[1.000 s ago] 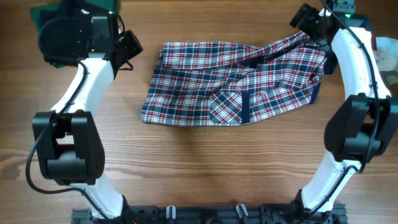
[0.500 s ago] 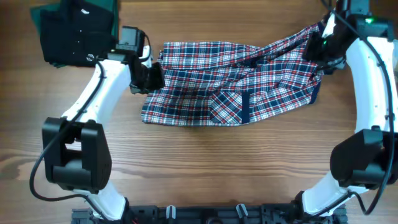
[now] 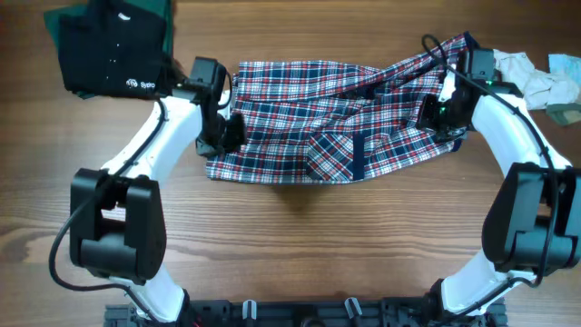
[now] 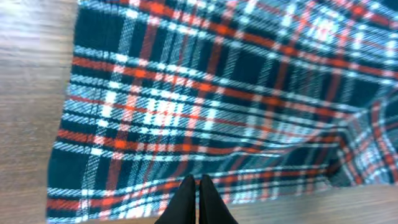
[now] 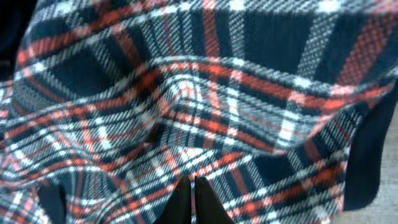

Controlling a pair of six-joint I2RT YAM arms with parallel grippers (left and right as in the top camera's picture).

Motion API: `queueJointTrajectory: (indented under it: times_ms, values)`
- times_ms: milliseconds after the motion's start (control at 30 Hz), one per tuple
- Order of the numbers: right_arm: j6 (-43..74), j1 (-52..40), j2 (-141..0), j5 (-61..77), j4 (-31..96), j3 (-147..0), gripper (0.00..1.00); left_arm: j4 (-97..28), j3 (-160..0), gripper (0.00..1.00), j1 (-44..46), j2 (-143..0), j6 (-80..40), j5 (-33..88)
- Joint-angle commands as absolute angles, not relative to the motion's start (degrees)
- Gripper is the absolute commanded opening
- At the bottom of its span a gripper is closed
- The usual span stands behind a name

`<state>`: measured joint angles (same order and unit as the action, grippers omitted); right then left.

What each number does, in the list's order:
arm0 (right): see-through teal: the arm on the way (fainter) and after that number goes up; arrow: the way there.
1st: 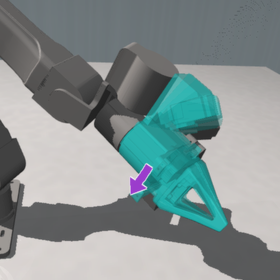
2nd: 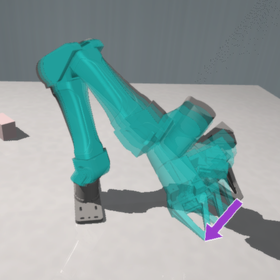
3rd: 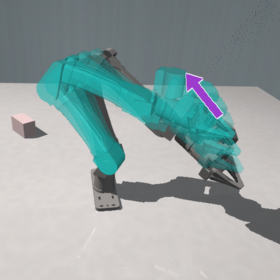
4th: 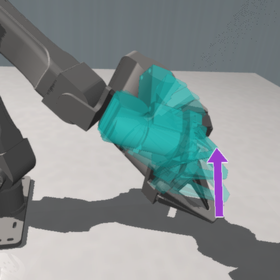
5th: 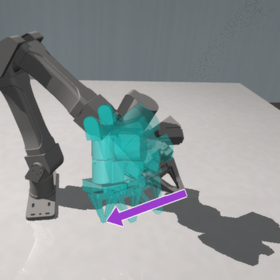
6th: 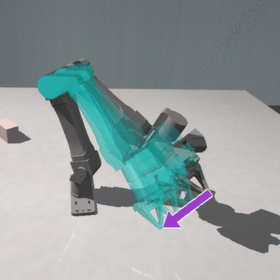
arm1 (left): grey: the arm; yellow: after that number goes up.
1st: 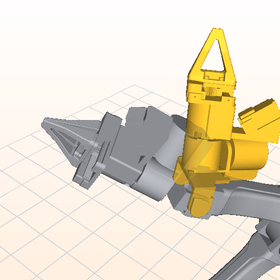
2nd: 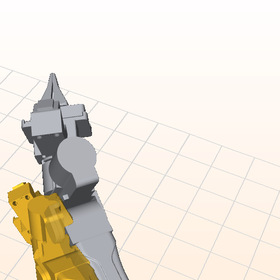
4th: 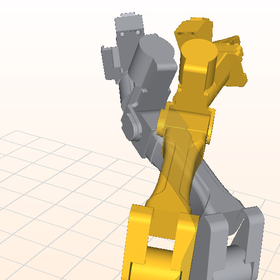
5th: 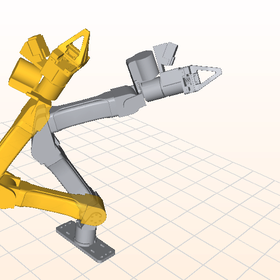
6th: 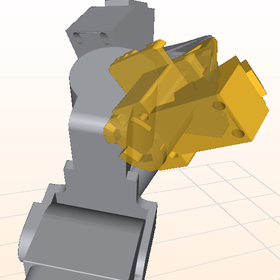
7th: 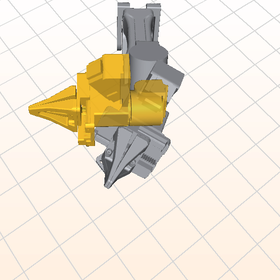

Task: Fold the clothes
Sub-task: 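Grasp the near edges of the shirt with both grippers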

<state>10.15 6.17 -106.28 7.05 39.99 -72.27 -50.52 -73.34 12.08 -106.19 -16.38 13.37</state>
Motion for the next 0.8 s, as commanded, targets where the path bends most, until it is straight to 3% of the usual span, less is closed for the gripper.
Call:
queueJointTrajectory:
  times_ms: [0, 233, 767]
  values:
    - [10.7, 6.3, -107.2, 2.1, 39.0, -71.4, 0.04, -48.3, -70.0, 0.04, 12.2, -105.1, -15.6, 13.1]
    - [13.9, 6.4, -107.5, -6.3, 36.0, -68.2, 0.04, -44.7, -68.4, 0.04, 12.2, -105.1, -15.6, 13.5]
    - [14.1, 6.5, -111.2, -7.8, 30.0, -64.1, 0.04, -43.0, -68.4, 0.04, 13.4, -108.6, -15.8, 14.1]
